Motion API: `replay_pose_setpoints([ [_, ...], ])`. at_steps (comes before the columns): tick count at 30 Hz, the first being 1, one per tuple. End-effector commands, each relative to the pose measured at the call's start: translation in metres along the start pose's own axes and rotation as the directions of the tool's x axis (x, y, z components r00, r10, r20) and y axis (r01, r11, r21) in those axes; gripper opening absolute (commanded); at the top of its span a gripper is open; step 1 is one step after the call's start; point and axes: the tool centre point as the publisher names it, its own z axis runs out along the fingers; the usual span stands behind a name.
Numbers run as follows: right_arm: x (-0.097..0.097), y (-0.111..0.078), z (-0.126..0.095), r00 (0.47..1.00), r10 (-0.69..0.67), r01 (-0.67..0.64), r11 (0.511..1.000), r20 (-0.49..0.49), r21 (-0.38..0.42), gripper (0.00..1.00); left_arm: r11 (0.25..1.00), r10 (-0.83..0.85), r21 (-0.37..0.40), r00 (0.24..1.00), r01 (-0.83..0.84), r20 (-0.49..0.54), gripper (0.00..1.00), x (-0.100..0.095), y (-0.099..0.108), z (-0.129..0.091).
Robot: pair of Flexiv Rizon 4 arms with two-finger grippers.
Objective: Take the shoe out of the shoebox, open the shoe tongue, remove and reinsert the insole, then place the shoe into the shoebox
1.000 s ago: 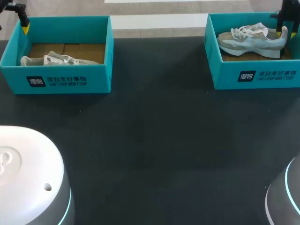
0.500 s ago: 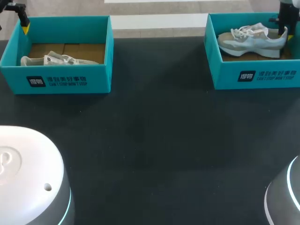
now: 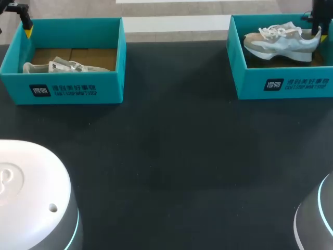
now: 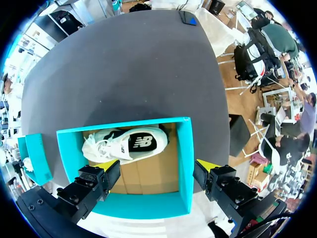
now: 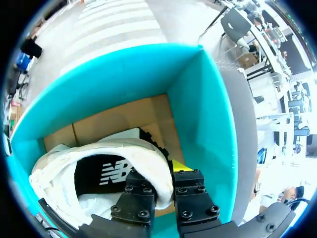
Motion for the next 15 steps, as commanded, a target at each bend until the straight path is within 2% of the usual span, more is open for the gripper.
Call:
replay_pose_setpoints([
  [1, -0.008, -0.014, -0.029, 1.000, -0.017, 0.017, 1.000, 0.001, 0.000, 0.00, 1.000, 0.000, 0.000, 1.000, 0.000, -0.002, 1.00, 0.000, 0.000, 0.000],
  [5, -0.009, -0.027, -0.063, 0.998, -0.042, 0.042, 0.999, -0.039, 0.007, 0.00, 1.000, 0.000, 0.000, 1.000, 0.000, -0.002, 1.00, 0.000, 0.000, 0.000],
  [10, -0.013, -0.040, -0.105, 0.999, -0.039, 0.038, 0.998, -0.034, -0.046, 0.00, 1.000, 0.000, 0.000, 1.000, 0.000, -0.002, 1.00, 0.000, 0.000, 0.000],
  [15, -0.015, -0.057, -0.137, 1.000, -0.019, 0.018, 0.995, -0.014, -0.099, 0.00, 1.000, 0.000, 0.000, 1.000, 0.000, -0.002, 1.00, 0.000, 0.000, 0.000],
])
